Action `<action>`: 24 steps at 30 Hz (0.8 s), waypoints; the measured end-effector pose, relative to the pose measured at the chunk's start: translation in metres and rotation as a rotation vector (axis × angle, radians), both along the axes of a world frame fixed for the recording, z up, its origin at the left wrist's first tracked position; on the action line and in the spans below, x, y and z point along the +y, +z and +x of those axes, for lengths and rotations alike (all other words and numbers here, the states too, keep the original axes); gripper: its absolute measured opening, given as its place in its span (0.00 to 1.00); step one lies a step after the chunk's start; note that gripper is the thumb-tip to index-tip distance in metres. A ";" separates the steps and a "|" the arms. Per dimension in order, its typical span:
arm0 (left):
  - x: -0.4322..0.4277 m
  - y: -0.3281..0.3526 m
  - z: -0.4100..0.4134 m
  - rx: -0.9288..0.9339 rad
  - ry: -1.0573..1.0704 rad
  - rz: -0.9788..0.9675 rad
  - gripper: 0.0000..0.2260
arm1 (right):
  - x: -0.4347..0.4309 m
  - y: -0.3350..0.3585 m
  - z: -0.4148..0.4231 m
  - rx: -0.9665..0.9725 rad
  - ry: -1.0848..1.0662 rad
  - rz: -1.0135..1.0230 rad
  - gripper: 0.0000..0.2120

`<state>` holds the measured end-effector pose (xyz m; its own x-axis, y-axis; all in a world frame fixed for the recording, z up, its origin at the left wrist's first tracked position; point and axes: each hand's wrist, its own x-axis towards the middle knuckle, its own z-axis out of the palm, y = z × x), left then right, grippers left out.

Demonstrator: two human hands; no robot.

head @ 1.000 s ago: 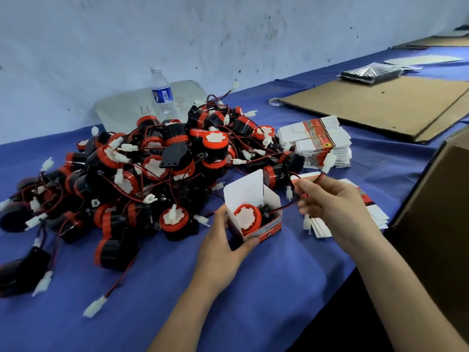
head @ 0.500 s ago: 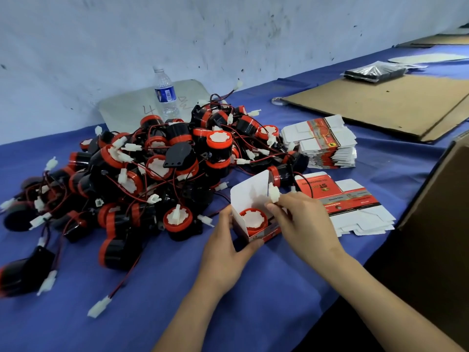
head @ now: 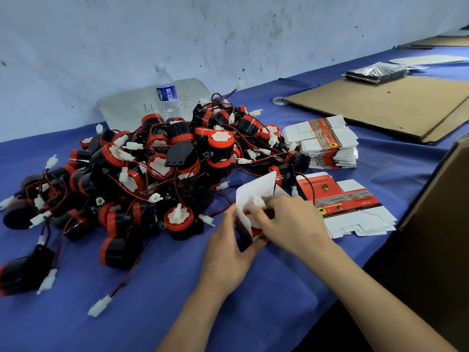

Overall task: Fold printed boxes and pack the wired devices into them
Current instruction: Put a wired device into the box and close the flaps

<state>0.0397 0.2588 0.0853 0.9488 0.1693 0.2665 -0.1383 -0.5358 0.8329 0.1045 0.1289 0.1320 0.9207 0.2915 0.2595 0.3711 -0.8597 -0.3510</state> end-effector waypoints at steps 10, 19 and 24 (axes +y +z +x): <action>-0.005 0.002 -0.002 -0.041 0.035 0.029 0.40 | -0.007 -0.007 -0.009 -0.090 -0.039 -0.210 0.21; -0.022 0.011 -0.005 -0.318 0.087 0.698 0.38 | -0.009 -0.008 -0.011 0.001 0.028 -0.249 0.12; -0.023 0.014 -0.004 -0.190 0.100 0.552 0.30 | -0.015 -0.009 -0.021 -0.030 0.080 -0.145 0.17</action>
